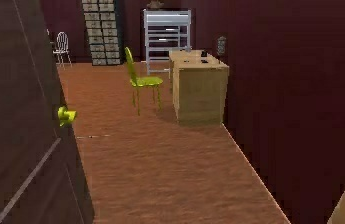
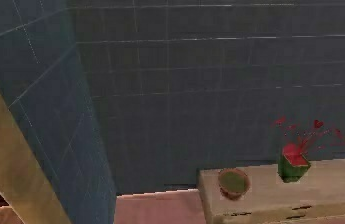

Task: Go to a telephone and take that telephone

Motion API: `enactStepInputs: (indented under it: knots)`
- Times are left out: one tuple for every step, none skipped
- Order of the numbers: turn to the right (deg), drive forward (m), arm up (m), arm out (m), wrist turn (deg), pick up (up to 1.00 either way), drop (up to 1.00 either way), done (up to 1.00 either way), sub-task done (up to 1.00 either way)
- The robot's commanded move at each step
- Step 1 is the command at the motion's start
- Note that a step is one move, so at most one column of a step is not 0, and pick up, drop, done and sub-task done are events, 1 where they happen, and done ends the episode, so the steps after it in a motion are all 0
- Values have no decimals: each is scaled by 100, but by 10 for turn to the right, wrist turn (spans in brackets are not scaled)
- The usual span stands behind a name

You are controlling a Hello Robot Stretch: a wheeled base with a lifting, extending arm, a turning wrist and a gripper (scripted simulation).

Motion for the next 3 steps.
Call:
enactStepInputs:
  knots:
    - [0,100,0,0,0,0,0,0,0]
    - [-30,0,0,0,0,0,0,0,0]
    - [0,100,0,0,0,0,0,0,0]
